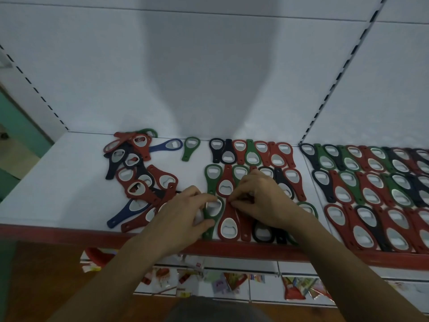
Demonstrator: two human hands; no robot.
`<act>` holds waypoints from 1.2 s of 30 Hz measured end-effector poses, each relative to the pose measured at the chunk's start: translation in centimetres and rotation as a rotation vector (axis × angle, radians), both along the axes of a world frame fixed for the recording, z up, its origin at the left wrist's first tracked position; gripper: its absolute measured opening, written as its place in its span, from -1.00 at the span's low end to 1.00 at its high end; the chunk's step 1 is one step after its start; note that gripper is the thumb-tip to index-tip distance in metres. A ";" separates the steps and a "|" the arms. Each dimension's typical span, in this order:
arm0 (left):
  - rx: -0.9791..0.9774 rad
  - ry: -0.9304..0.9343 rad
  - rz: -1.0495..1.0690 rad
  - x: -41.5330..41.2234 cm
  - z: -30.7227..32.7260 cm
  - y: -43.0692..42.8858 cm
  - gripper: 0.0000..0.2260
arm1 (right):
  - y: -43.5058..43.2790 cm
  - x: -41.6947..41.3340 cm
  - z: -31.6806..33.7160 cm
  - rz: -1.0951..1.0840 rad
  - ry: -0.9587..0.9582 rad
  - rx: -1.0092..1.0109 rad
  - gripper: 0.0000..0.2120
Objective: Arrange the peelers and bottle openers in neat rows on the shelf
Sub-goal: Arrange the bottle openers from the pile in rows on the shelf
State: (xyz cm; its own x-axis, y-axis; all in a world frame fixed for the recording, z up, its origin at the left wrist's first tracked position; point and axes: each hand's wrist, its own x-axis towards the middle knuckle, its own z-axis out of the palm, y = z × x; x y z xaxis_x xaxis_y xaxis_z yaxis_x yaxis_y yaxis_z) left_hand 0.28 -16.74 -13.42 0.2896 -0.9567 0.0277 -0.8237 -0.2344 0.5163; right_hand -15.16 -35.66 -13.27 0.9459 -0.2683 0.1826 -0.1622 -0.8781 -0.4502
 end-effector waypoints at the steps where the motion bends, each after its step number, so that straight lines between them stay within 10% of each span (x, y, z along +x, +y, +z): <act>1: 0.026 -0.021 -0.024 0.0 0.0 0.0 -0.60 | 0.0 0.0 -0.1 0.004 -0.001 0.003 -0.91; 18: -0.006 -0.089 0.054 -0.8 -0.6 0.1 -0.66 | 0.0 0.2 -0.2 0.036 0.040 0.014 -0.88; 23: -0.110 -0.068 0.133 -0.6 0.1 -0.5 -0.87 | -1.2 -0.4 -0.3 -0.240 -0.165 0.114 -0.81; 36: -0.090 0.143 0.351 -1.1 0.4 -3.1 -0.67 | -1.7 -0.5 -1.0 -0.357 0.022 -0.026 -0.69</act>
State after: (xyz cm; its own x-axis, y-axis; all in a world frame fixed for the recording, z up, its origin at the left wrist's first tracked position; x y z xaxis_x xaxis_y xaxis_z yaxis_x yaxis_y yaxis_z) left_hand -0.77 -19.81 -13.06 0.6059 -0.7944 0.0426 -0.6196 -0.4376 0.6516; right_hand -15.70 -37.41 -14.22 0.7971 -0.5781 0.1746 -0.4700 -0.7753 -0.4219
